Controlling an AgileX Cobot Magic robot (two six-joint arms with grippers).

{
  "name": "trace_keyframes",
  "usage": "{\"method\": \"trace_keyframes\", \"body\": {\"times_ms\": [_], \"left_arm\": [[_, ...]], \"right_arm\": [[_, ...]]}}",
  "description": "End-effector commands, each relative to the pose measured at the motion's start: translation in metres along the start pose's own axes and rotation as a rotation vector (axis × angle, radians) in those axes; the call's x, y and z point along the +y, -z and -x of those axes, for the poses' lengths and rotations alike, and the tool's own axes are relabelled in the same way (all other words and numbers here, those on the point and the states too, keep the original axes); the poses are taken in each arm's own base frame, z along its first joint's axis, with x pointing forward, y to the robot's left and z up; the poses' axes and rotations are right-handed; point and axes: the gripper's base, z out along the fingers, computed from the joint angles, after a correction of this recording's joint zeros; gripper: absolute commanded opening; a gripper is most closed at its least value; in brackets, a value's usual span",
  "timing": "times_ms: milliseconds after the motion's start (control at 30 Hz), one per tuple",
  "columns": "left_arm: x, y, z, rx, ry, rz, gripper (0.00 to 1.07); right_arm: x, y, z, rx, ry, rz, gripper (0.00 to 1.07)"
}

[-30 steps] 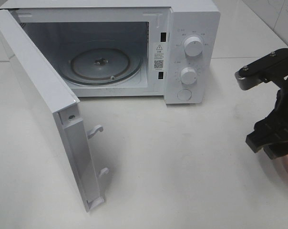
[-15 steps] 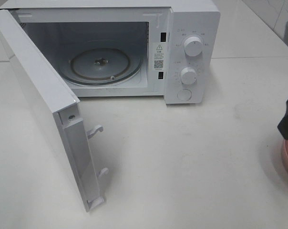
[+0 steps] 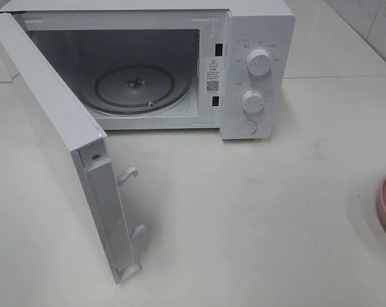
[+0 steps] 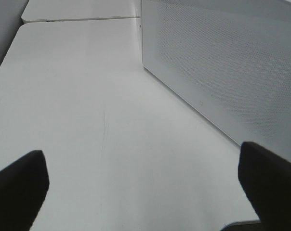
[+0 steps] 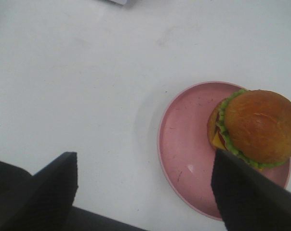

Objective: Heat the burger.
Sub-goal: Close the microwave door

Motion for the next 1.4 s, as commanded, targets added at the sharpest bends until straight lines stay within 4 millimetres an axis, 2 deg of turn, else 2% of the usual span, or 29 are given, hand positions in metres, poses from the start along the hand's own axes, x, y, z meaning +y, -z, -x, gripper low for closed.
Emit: {"method": "trace_keyframes", "body": {"times_ms": [33, 67, 133, 167, 233, 267, 533, 967, 1400], "left_arm": [[0.0, 0.0, 0.0, -0.019, 0.007, 0.003, 1.0], [0.0, 0.0, 0.0, -0.019, 0.007, 0.003, 1.0], [0.0, 0.0, 0.0, -0.019, 0.007, 0.003, 1.0], [0.0, 0.0, 0.0, -0.019, 0.007, 0.003, 1.0], [0.0, 0.0, 0.0, -0.019, 0.007, 0.003, 1.0], [0.0, 0.0, 0.0, -0.019, 0.007, 0.003, 1.0], [0.0, 0.0, 0.0, -0.019, 0.007, 0.003, 1.0], [0.0, 0.0, 0.0, -0.019, 0.007, 0.003, 1.0], [0.0, 0.0, 0.0, -0.019, 0.007, 0.003, 1.0]], "right_arm": [[-0.002, 0.007, -0.013, -0.05, -0.023, -0.007, 0.76], [-0.003, 0.011, -0.024, -0.083, -0.059, -0.02, 0.76], [-0.003, 0.013, -0.03, -0.103, -0.082, -0.035, 0.76], [-0.004, 0.016, -0.041, -0.141, -0.119, -0.067, 0.76], [-0.004, 0.017, -0.047, -0.158, -0.136, -0.079, 0.76], [-0.003, 0.018, -0.056, -0.19, -0.172, -0.086, 0.76], [0.006, 0.017, -0.079, -0.331, -0.259, -0.114, 0.76], [0.009, 0.02, -0.083, -0.363, -0.254, -0.123, 0.78], [0.009, 0.02, -0.083, -0.363, -0.253, -0.123, 0.72]]}}
